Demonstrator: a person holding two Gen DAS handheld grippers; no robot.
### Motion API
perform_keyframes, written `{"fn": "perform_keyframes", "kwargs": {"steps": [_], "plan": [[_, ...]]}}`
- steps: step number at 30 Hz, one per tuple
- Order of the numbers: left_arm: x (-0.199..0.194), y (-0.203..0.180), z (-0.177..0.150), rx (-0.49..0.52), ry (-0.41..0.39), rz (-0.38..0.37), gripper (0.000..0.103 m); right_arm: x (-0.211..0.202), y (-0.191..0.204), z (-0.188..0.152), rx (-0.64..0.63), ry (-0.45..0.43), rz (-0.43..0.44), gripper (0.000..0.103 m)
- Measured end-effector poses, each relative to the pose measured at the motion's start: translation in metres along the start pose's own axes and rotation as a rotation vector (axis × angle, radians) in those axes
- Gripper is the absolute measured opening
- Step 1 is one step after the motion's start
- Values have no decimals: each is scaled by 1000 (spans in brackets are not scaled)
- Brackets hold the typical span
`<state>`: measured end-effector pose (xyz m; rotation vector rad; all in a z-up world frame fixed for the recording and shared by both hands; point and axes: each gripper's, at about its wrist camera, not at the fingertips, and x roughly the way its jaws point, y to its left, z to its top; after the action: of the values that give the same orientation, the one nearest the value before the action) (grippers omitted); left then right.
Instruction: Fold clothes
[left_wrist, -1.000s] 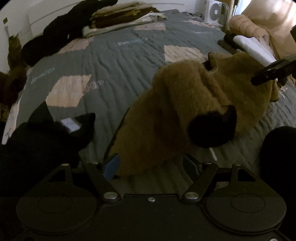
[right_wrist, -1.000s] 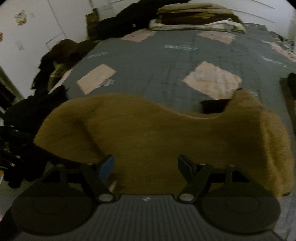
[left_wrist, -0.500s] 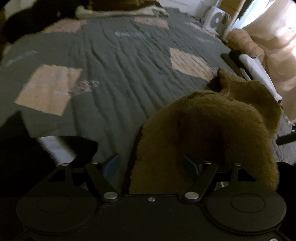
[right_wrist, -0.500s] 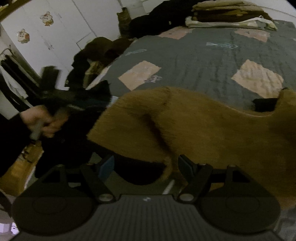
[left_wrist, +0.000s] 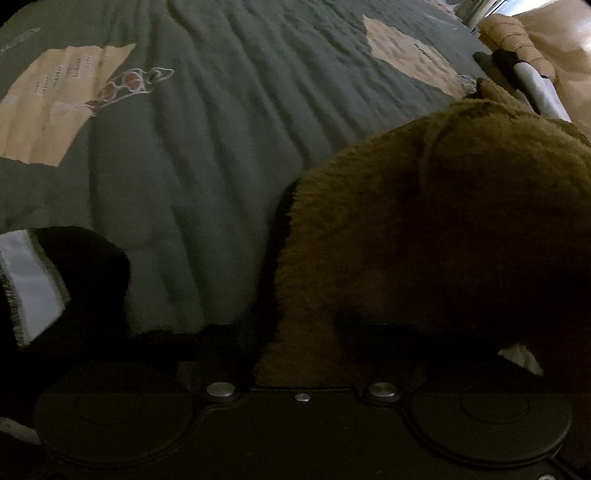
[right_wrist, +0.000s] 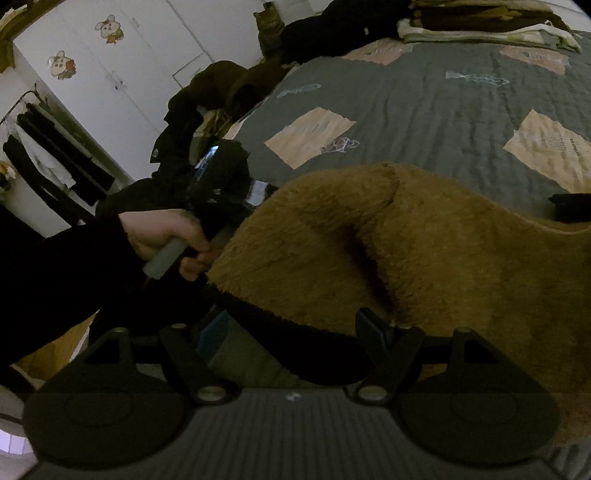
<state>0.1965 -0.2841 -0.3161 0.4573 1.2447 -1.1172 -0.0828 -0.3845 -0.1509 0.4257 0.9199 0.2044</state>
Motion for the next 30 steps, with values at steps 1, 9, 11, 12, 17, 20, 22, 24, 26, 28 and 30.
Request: {"fn": "perform_keyframes", "kwargs": {"steps": [1,9,11,12,17,20,22,24,26,28,30], "plan": [[-4,-3,-1,5,-10,-6,20,0,1,0,0,0,1,75],[-53,-20,-7,59,-100,-73,15,10,0,1,18,15,22,76],[-60,-25,-6,69,-108,-87,14,10,2,0,16,16,28,76],[-63,-27,-7,74,-113,-94,14,10,3,-1,14,17,31,76],[-82,-37,-9,102,-145,-123,13,17,1,0,7,37,31,76],[-101,-40,-8,114,-176,-133,13,28,1,0,6,59,36,77],[-113,-42,-9,119,-197,-143,12,35,1,0,10,64,30,77],[-124,-46,-10,131,-212,-147,9,40,-1,0,26,60,20,77],[-135,-51,-11,145,-224,-163,2,46,-3,1,42,56,9,77],[-143,-60,-15,171,-225,-167,0,51,-4,1,57,52,-1,77],[-144,-68,-20,198,-207,-168,0,57,-6,1,73,48,-12,77]]}}
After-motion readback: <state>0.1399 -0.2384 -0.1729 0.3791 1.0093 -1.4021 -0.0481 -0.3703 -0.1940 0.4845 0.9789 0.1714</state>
